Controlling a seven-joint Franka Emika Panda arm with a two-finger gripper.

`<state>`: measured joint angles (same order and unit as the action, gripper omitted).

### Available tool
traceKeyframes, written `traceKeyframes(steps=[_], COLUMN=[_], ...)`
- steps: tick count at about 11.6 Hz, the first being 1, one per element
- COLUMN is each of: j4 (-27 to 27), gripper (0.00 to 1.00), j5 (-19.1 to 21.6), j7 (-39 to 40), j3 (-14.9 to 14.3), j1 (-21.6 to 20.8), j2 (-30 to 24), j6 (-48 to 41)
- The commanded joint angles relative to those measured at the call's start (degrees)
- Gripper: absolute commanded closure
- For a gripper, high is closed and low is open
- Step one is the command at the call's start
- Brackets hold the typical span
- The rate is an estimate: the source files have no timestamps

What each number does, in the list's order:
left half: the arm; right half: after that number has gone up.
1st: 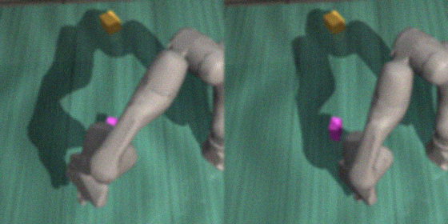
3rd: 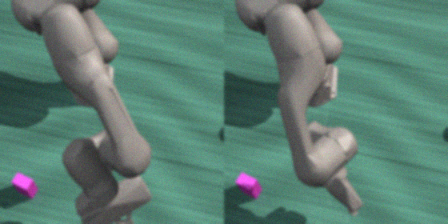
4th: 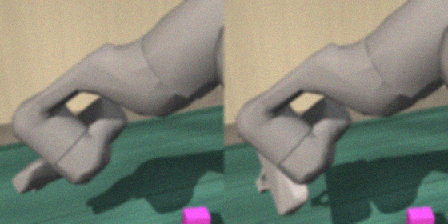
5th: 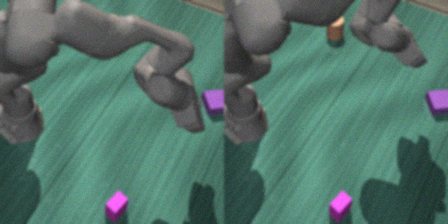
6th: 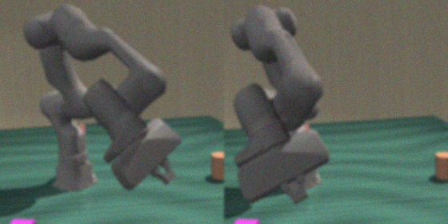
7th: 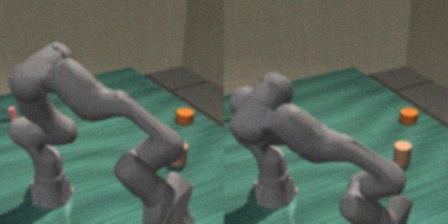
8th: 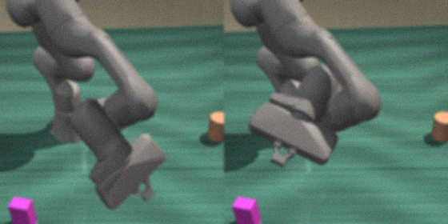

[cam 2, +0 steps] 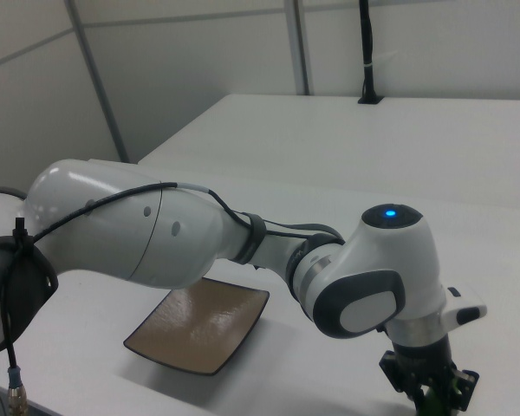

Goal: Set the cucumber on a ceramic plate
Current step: 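Close the gripper around the green cucumber, then lift the cucumber and carry it toward the brown plate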

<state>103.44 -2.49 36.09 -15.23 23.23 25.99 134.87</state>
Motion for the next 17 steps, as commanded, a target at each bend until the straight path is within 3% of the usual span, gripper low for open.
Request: traceKeyframes(steps=[1, 6, 8, 11, 17], j4=[1.24, 0.36, -2.88, -3.34, -2.81], gripper=[1.0, 1.0, 1.0, 1.0, 0.98], j5=[-0.41, -0.41, -0.5, -0.32, 0.47], j7=[1.62, 1.27, 1.27, 1.01, -3.29], j3=[-0.42, -0.07, 0.02, 0.9, 13.36], j1=[-0.12, -1.69, -3.8, -7.84, -10.4], j2=[-0.85, -6.99, -10.41, -18.4, -29.31], j6=[1.02, -7.23, -15.38, -23.75, -41.85])
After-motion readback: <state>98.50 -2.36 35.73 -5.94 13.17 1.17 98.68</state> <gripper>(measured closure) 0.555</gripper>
